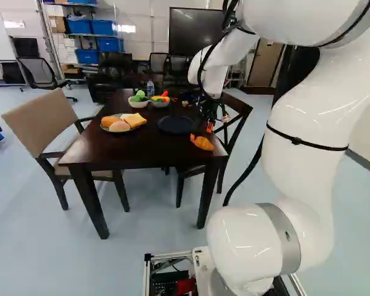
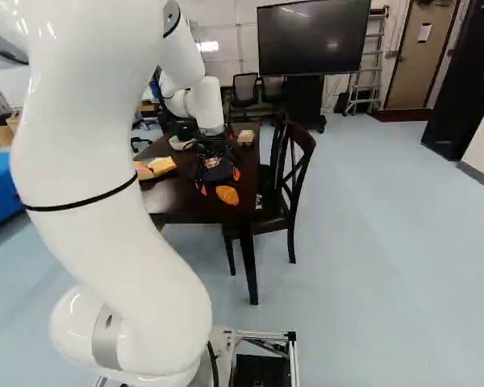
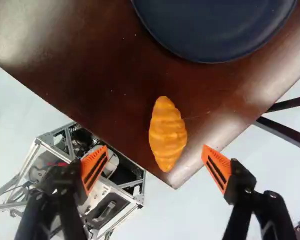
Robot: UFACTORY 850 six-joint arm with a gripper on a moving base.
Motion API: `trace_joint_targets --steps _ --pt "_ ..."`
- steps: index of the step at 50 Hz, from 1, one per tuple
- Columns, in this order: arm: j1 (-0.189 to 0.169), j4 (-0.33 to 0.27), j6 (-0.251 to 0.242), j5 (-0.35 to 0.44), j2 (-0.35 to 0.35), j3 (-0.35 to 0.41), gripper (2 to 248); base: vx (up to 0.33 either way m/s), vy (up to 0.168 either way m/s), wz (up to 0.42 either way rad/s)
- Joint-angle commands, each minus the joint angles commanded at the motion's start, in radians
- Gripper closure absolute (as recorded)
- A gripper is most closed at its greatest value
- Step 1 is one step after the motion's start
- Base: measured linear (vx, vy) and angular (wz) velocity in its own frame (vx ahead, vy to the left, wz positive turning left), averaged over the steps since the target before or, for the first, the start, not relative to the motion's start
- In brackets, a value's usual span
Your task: Move the croissant to the empty plate
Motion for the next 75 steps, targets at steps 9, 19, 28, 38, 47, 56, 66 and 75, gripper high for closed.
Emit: trace_joint_targets --steps 9,19,28,38,47,56,66,75 --pt "0.0 0.0 0.0 0.0 -0.025 -0.006 3 0.0 0.0 0.0" --pt "0.0 0.0 0.0 0.0 -0.062 -0.015 3 0.0 0.0 0.0" --pt "0.0 0.0 0.0 0.0 -0.097 -0.024 3 0.0 0.0 0.0" --pt "0.0 0.0 0.0 0.0 -0.108 -0.027 3 0.0 0.0 0.0" --pt "0.0 0.0 0.0 0.0 -0.108 -0.027 3 0.0 0.0 0.0" --pt "0.0 0.0 0.0 0.0 -0.108 -0.027 3 0.0 0.0 0.0" --pt "0.0 0.0 0.0 0.0 -0.108 -0.027 3 0.0 0.0 0.0" --pt "0.0 0.0 0.0 0.0 -0.108 -0.027 3 0.0 0.0 0.0"
